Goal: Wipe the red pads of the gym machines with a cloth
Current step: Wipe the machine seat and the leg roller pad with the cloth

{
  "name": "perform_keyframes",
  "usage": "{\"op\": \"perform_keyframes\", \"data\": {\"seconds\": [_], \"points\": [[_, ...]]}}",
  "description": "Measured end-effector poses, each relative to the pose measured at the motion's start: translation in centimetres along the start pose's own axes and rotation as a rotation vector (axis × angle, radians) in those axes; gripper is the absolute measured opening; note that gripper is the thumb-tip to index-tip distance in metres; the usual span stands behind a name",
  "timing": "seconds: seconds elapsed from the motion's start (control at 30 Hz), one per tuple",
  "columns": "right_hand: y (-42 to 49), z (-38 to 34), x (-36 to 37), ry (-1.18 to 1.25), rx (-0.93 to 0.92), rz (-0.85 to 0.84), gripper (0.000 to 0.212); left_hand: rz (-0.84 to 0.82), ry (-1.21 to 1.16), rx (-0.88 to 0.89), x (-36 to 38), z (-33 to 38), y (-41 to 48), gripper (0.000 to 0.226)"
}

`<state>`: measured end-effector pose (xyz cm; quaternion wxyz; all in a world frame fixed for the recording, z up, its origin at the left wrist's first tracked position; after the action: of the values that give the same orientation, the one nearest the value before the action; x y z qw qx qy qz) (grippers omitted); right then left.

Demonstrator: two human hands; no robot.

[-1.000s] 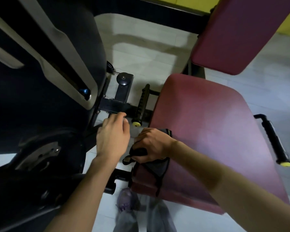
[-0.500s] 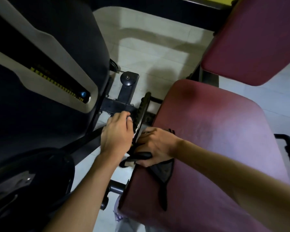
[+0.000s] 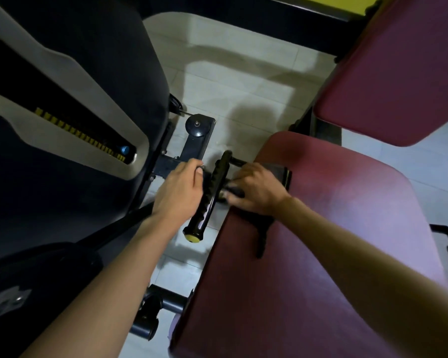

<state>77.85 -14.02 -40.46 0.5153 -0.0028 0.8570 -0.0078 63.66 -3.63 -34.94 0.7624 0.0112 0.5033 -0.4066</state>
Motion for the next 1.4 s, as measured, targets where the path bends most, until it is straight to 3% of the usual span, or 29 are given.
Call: {"op": "perform_keyframes", "data": {"seconds": [0.13, 0.23, 0.33, 0.47, 0.63, 0.7, 0.83, 0.9, 1.0, 1.07, 1.17, 1.27, 1.4], "points": [[-1.6, -2.5, 0.4, 0.096, -0.163, -0.020, 0.038, -0.030, -0.140, -0.017, 2.5, 0.8, 3.7, 0.039], [-0.8, -0.9, 0.6, 0.104, -0.269, -0.064, 0.033, -0.087, -0.261, -0.080, 5.0, 1.6, 6.4, 0.042], [0.9, 3.2, 0.1, 0.118, -0.292, -0.068, 0.030, -0.076, -0.206, -0.045, 7.2, 2.4, 7.9, 0.043], [2.9, 11.4, -1.6, -0.040, -0.028, -0.027, 0.038, -0.015, 0.119, -0.058, 8.2, 2.9, 7.9, 0.046], [4.6, 16.4, -1.9, -0.099, 0.562, 0.164, 0.048, -0.023, 0.292, -0.096, 8.7, 3.4, 8.3, 0.054], [5.1, 15.9, -1.2, -0.118, 0.631, 0.173, 0.050, -0.003, 0.325, -0.079, 8.6, 3.6, 8.2, 0.055], [4.7, 15.6, -1.4, -0.093, 0.458, -0.032, 0.058, -0.003, 0.298, -0.053, 8.3, 3.9, 7.9, 0.055], [4.2, 17.0, -2.4, -0.100, 0.504, -0.004, 0.054, -0.002, 0.280, -0.049, 8.2, 3.8, 8.1, 0.054], [0.6, 21.0, -4.0, -0.069, 0.859, 0.110, 0.063, -0.016, 0.275, -0.063, 8.3, 3.8, 8.2, 0.053], [-4.5, 24.7, -4.9, -0.087, 1.093, 0.083, 0.066, -0.024, 0.282, -0.075, 8.3, 3.8, 8.3, 0.053], [-11.1, 27.6, -6.5, -0.108, 1.276, 0.026, 0.063, -0.043, 0.280, -0.089, 8.3, 3.8, 8.2, 0.054], [-9.7, 26.4, -6.5, -0.137, 1.273, 0.069, 0.060, -0.065, 0.289, -0.096, 8.4, 3.8, 8.3, 0.055], [-0.6, 22.1, -4.4, -0.066, 1.017, 0.081, 0.060, -0.051, 0.301, -0.068, 8.4, 3.8, 8.4, 0.054]]}}
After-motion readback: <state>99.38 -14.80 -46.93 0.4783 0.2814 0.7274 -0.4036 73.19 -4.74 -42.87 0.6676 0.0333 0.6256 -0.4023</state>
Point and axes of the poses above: each hand's wrist, its own y-axis towards the middle knuckle, its own x-axis out of the palm, z = x × y, the point moved 5 cm from there along y, towards the middle knuckle, and after that the axes turned 3 degrees about -z, right-handed, at the moved point
